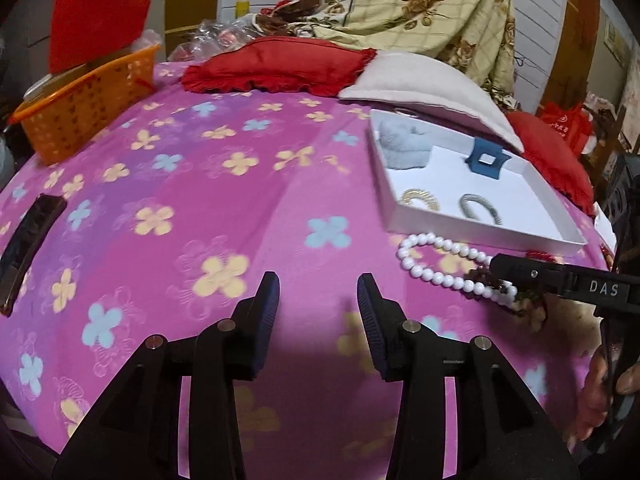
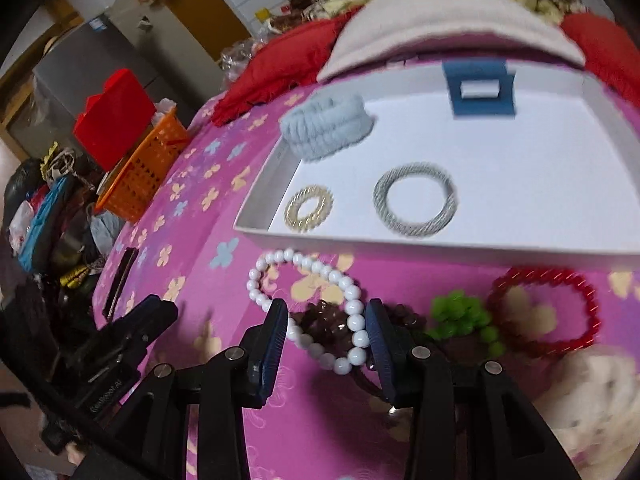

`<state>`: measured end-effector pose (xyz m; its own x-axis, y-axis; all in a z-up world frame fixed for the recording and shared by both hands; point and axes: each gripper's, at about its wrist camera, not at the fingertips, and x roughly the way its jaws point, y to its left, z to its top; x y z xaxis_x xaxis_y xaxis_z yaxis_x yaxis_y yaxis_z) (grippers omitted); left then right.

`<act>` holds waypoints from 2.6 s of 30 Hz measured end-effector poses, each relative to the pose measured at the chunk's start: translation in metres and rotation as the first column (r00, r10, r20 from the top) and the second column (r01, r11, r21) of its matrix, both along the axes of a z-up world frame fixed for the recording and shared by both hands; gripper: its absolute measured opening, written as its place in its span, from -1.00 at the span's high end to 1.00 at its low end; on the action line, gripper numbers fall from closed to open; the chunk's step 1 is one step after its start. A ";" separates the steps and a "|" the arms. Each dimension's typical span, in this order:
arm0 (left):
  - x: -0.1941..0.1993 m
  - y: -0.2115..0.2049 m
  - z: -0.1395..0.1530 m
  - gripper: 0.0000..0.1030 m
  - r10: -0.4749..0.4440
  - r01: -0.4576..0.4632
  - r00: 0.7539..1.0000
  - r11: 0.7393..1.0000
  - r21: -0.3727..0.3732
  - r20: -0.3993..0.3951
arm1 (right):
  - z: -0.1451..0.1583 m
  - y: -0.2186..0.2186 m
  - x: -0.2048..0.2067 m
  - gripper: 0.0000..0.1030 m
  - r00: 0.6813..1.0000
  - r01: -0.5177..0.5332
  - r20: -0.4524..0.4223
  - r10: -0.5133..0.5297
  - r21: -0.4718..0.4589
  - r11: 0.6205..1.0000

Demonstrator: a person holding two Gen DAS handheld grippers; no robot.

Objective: Organize jewelry
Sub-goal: 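Move both tools toward the white pearl and green bead bracelets, then grasp the white pearl bracelet with the left tool while the right tool grasps the green bead bracelet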

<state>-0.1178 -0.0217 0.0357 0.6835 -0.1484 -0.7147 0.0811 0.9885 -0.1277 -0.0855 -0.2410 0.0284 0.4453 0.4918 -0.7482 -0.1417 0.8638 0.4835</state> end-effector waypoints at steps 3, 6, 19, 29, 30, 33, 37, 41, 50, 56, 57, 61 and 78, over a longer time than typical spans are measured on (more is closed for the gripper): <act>0.001 0.014 -0.005 0.23 0.027 -0.027 1.000 0.999 -0.020 -0.010 | -0.002 0.017 -0.010 0.24 0.999 -0.046 -0.013 0.046 0.008 0.999; 0.001 0.025 -0.004 0.23 0.042 -0.043 0.999 0.998 -0.056 -0.013 | -0.003 0.036 -0.023 0.24 0.993 -0.118 -0.028 0.119 0.039 0.992; -0.004 0.018 -0.005 0.23 -0.002 0.001 1.000 0.999 -0.054 -0.016 | 0.010 0.008 -0.092 0.22 0.990 -0.142 0.005 0.143 -0.090 0.986; 0.002 0.002 -0.006 0.23 -0.079 0.074 0.995 0.993 -0.089 -0.064 | 0.023 -0.059 -0.128 0.21 0.997 0.030 0.072 -0.019 -0.150 0.988; 0.005 -0.003 -0.006 0.23 -0.097 0.091 0.993 0.992 -0.087 -0.071 | 0.023 -0.059 -0.128 0.21 0.997 0.032 0.077 -0.021 -0.144 0.989; 0.018 -0.023 -0.011 0.23 -0.157 0.150 0.981 0.986 -0.068 -0.111 | 0.022 -0.052 -0.127 0.20 0.996 0.026 0.086 -0.014 -0.134 0.991; 0.034 -0.039 -0.016 0.23 -0.188 0.184 0.974 0.982 -0.038 -0.130 | 0.022 -0.040 -0.115 0.20 0.993 0.040 0.118 -0.022 -0.157 0.987; 0.045 -0.045 -0.018 0.26 -0.194 0.196 0.973 0.981 -0.002 -0.124 | 0.024 -0.036 -0.090 0.20 0.990 0.070 0.135 -0.044 -0.187 0.980; 0.047 -0.036 -0.021 0.68 -0.201 0.202 0.975 0.979 -0.007 -0.091 | 0.017 -0.036 -0.047 0.20 0.984 0.135 0.155 -0.091 -0.303 0.943; 0.049 -0.032 -0.021 0.67 -0.206 0.203 0.975 0.978 -0.040 -0.087 | 0.018 -0.021 -0.032 0.20 0.983 0.105 0.180 -0.039 -0.374 0.921; 0.049 -0.032 -0.021 0.66 -0.207 0.204 0.975 0.978 -0.042 -0.087 | 0.017 -0.019 -0.029 0.20 0.984 0.099 0.178 -0.032 -0.384 0.918; 0.050 -0.031 -0.021 0.66 -0.211 0.207 0.973 0.977 -0.048 -0.091 | 0.008 -0.013 -0.019 0.21 0.988 0.080 0.156 -0.016 -0.412 0.908; 0.040 -0.042 -0.021 0.85 -0.266 0.267 0.959 0.964 0.005 -0.095 | 0.003 -0.015 -0.027 0.83 0.992 0.088 0.120 -0.046 -0.372 0.924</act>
<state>-0.0779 -0.0635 0.0152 0.5514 -0.3031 -0.7772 0.3305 0.9348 -0.1301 -0.1122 -0.2564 0.0311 0.5551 0.1498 -0.8182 -0.1097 0.9882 0.1065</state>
